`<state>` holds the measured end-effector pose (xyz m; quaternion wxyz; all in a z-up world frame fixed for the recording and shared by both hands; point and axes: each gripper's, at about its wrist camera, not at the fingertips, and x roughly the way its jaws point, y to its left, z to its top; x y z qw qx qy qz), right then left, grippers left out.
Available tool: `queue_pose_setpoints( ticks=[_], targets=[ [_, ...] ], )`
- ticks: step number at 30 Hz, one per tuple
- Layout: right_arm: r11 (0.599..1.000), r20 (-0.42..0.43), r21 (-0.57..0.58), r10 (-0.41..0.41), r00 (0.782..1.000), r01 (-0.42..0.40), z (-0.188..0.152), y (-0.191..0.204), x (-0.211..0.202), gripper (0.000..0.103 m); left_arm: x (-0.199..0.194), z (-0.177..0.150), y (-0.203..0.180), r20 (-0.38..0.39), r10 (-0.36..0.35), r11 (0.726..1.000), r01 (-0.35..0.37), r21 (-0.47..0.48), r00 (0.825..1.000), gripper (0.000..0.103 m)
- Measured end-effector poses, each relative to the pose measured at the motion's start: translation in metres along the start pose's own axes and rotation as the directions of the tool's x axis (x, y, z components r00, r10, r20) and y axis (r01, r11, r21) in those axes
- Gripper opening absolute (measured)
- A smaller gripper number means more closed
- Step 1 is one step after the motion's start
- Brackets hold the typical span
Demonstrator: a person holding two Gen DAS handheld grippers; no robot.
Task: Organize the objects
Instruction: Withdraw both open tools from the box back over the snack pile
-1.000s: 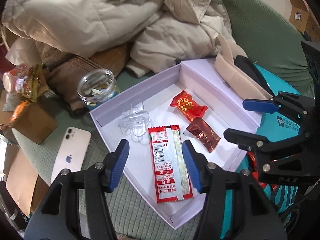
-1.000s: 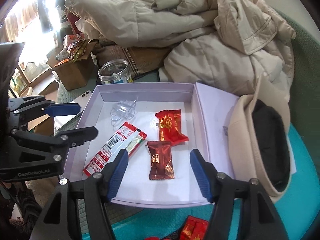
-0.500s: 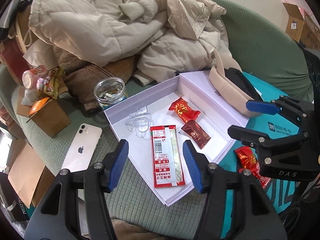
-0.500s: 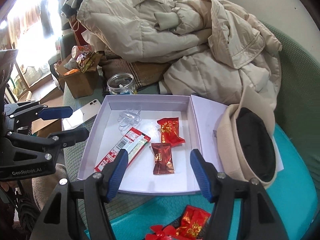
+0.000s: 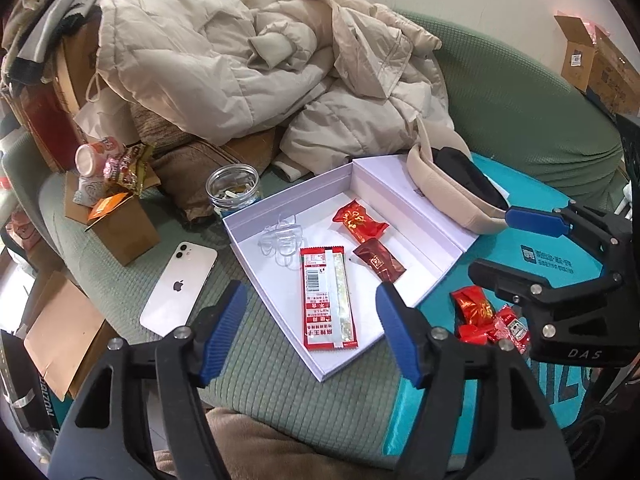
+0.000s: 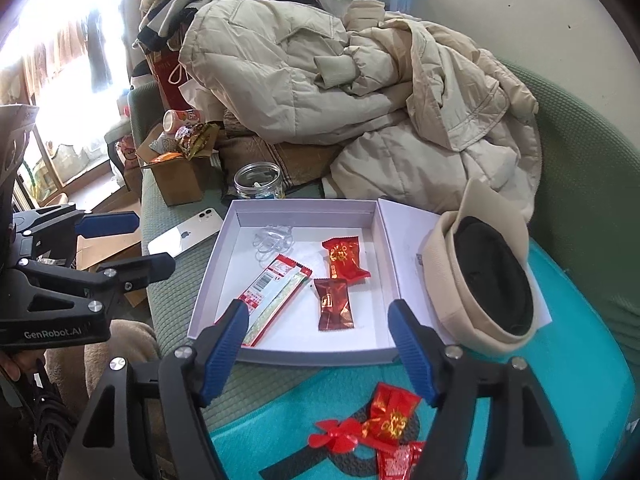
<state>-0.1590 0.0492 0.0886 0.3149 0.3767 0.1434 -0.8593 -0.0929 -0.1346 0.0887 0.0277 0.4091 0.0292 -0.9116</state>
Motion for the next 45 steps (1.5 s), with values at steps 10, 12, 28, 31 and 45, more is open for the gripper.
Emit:
queue_pose_setpoints(
  ticks=[10,12,28,31,45],
  targets=[
    [1.0,0.027,0.012,-0.012,1.0,0.011,-0.02,0.006,-0.032,0.075,-0.029,-0.015,-0.016,0.04,0.003,1.0,-0.004,0.028,0.999,0.073],
    [1.0,0.033,0.014,-0.019,0.999,0.019,-0.024,0.007,-0.039,0.076,-0.034,-0.019,-0.021,0.046,-0.006,0.999,0.004,0.04,0.999,0.074],
    [0.996,0.026,0.065,-0.067,0.997,0.065,-0.065,-0.001,-0.074,0.078,-0.049,-0.045,-0.06,0.044,-0.06,0.993,0.055,0.105,0.997,0.075],
    [0.995,0.016,0.072,-0.075,0.997,0.074,-0.074,-0.003,-0.076,0.078,-0.046,-0.051,-0.066,0.032,-0.071,0.992,0.067,0.109,0.997,0.075],
    [0.988,-0.05,0.122,-0.091,0.995,0.097,-0.117,-0.022,-0.071,0.079,-0.019,-0.077,-0.102,-0.06,-0.112,0.982,0.119,0.149,0.992,0.074]
  ],
)
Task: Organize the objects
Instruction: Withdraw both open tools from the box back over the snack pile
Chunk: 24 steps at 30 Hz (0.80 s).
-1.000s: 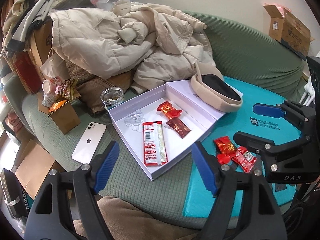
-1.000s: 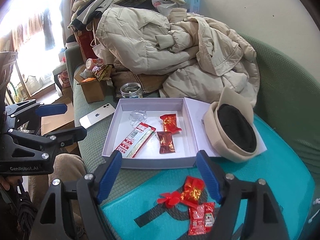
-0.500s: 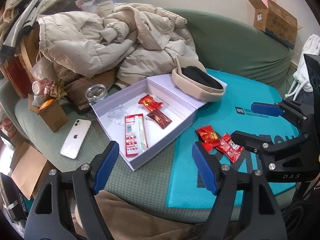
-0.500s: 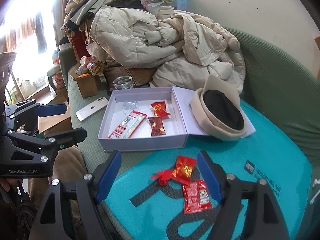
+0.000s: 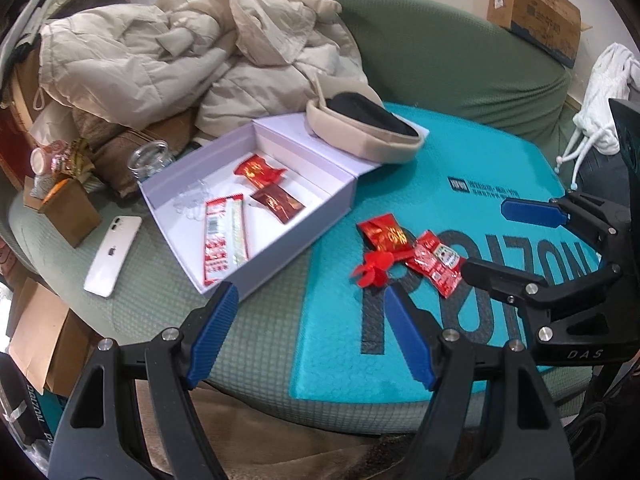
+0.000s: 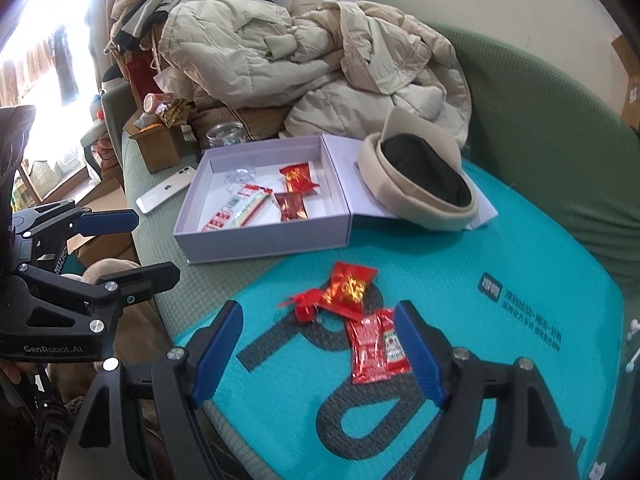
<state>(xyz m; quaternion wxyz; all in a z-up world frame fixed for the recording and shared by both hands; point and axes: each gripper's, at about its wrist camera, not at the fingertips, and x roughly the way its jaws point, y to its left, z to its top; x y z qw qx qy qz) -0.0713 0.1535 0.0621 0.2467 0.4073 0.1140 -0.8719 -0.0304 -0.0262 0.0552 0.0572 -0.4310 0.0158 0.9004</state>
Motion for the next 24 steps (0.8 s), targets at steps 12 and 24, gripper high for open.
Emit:
queue_pose_setpoints(
  ticks=[12,24],
  targets=[
    [0.999,-0.074,0.044,0.0,0.997,0.003,-0.026,-0.026,0.024,0.078,0.04,-0.006,-0.025,-0.096,-0.021,0.999,0.025,0.042,0.995,0.074],
    [0.994,-0.166,0.107,0.014,0.986,0.004,-0.037,-0.054,0.07,0.078,0.092,-0.004,-0.039,-0.203,-0.047,0.996,0.061,0.064,0.978,0.074]
  ],
)
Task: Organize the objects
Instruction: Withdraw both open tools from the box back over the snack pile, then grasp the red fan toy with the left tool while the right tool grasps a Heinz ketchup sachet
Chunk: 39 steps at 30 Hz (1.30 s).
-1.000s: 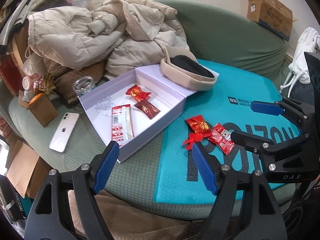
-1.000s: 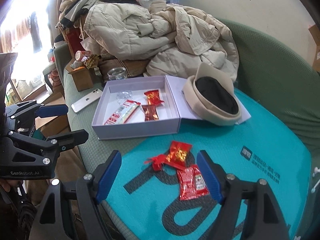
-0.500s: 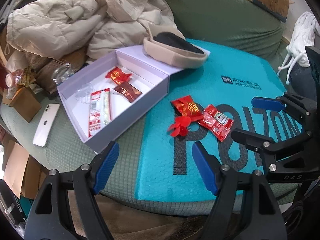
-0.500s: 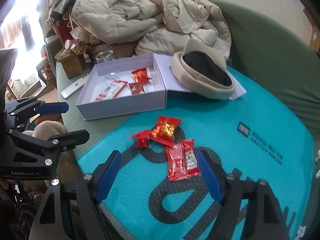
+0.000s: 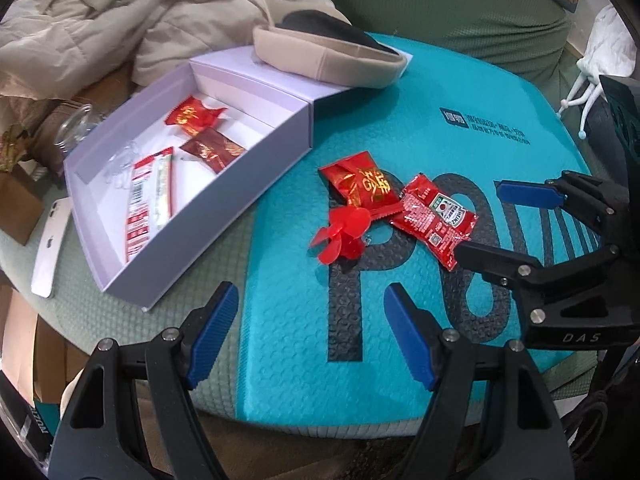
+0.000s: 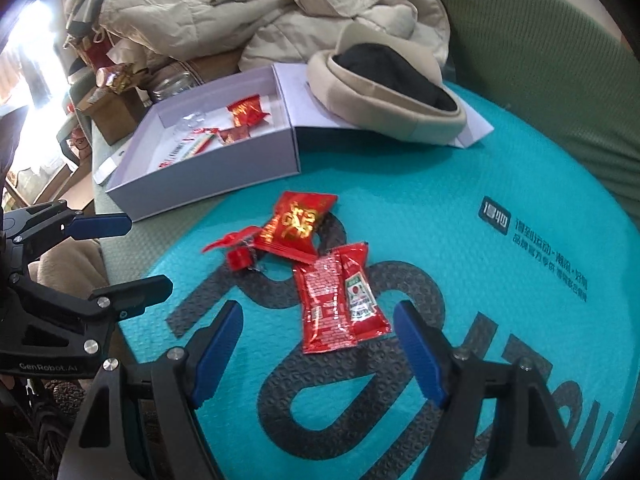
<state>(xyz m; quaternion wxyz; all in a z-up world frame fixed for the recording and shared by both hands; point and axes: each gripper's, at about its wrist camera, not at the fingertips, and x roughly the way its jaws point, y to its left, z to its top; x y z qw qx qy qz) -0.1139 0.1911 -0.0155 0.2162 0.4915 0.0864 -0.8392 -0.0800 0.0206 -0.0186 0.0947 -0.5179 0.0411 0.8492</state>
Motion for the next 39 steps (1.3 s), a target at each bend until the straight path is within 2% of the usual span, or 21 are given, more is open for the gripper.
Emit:
queue_pose_setpoints(
  ticks=[10,16,23,26,27,28,30,34,39],
  targets=[
    [0.998,-0.057,0.066,-0.017,0.998,0.021,0.002,-0.025,0.026,0.078,0.034,0.014,-0.004,-0.041,-0.068,0.998,0.068,0.011,0.997,0.074],
    [0.996,-0.075,0.085,-0.013,0.997,0.019,0.009,-0.031,0.038,0.078,0.039,0.021,-0.005,-0.013,-0.1,0.994,0.1,0.048,0.995,0.074],
    [0.995,-0.087,0.097,-0.006,0.996,0.015,0.016,-0.033,0.048,0.075,0.052,0.03,0.01,-0.022,-0.145,0.989,0.145,0.0,0.989,0.074],
    [0.995,-0.092,0.101,-0.006,0.996,0.016,0.022,-0.034,0.054,0.072,0.056,0.031,0.014,-0.024,-0.173,0.985,0.173,-0.017,0.985,0.063],
    [0.995,-0.093,0.097,-0.008,0.996,0.017,0.023,-0.034,0.055,0.065,0.058,0.03,0.013,-0.042,-0.191,0.982,0.191,-0.018,0.981,0.055],
    [0.995,-0.092,0.095,-0.008,0.996,0.017,0.023,-0.034,0.055,0.05,0.06,0.03,0.013,-0.047,-0.199,0.98,0.199,-0.016,0.979,0.05],
    [0.994,-0.093,0.108,-0.004,0.996,0.014,0.024,-0.038,0.057,0.034,0.062,0.031,0.012,-0.047,-0.212,0.977,0.212,-0.013,0.976,0.046],
    [0.991,-0.106,0.132,0.01,0.994,0.004,0.021,-0.045,0.061,0.024,0.063,0.034,0.011,-0.033,-0.237,0.971,0.237,-0.002,0.971,0.036],
    [0.994,-0.117,0.109,0.006,0.993,0.007,0.019,-0.043,0.062,0.024,0.074,0.036,0.012,-0.058,-0.228,0.974,0.228,-0.009,0.972,0.034]
  ],
)
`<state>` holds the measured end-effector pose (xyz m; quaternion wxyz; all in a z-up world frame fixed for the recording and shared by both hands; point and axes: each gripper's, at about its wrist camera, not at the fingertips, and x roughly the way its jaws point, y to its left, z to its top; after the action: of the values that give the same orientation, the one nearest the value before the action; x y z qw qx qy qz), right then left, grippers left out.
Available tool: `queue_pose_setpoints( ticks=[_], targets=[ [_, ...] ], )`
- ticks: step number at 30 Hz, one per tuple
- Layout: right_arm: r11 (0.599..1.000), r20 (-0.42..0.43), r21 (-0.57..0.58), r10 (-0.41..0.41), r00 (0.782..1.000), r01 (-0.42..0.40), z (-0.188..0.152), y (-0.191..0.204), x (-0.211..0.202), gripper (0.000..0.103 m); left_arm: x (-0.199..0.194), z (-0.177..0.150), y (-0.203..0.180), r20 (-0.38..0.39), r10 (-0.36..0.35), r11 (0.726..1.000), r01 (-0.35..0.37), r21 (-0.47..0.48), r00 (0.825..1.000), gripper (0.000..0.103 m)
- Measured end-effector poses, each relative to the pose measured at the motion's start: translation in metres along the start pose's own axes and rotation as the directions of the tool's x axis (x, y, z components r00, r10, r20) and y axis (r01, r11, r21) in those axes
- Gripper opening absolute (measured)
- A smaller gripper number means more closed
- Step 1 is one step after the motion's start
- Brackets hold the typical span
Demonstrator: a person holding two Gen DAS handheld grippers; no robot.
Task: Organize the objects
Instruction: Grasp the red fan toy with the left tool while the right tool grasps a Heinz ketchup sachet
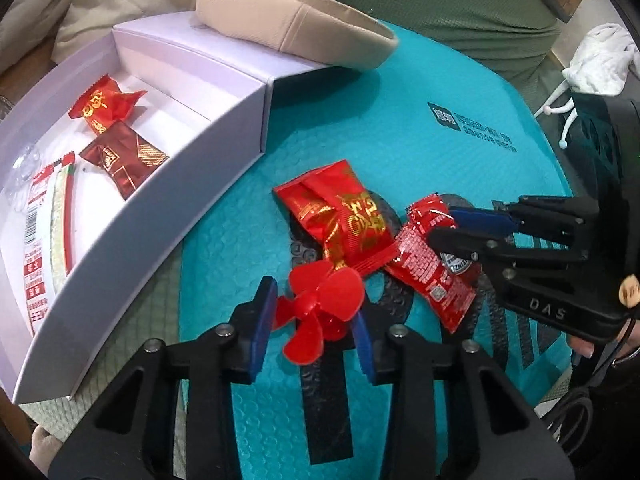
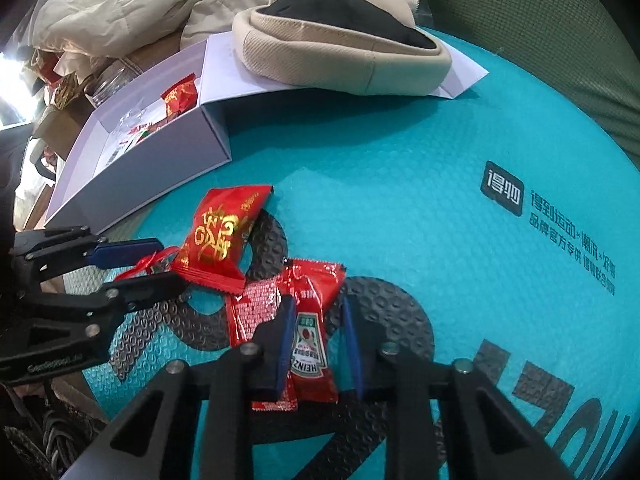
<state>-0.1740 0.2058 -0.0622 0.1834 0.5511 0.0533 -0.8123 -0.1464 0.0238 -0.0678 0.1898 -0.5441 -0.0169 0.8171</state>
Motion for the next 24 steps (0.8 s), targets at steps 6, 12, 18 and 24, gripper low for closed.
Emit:
queue_pose_setpoints(
  ticks=[6,12,18,24],
  targets=[
    [0.997,-0.002,-0.065,-0.035,0.999,0.035,-0.009,0.006,-0.002,0.012,-0.002,-0.002,-0.004,0.004,0.02,1.0,-0.02,0.004,1.0,0.033],
    [1.0,0.004,-0.013,-0.027,1.0,0.027,-0.024,-0.002,-0.009,0.012,-0.006,-0.015,-0.018,-0.018,-0.018,0.999,0.019,0.047,1.0,0.032],
    [0.997,-0.023,-0.053,-0.053,0.998,0.052,-0.047,0.002,-0.019,0.012,-0.013,-0.033,-0.035,-0.055,-0.008,0.996,0.013,0.085,0.998,0.032],
    [0.998,-0.014,-0.026,-0.051,0.999,0.051,-0.059,0.001,-0.025,0.013,-0.016,-0.044,-0.043,-0.047,0.015,0.994,-0.01,0.107,0.999,0.032]
  ],
)
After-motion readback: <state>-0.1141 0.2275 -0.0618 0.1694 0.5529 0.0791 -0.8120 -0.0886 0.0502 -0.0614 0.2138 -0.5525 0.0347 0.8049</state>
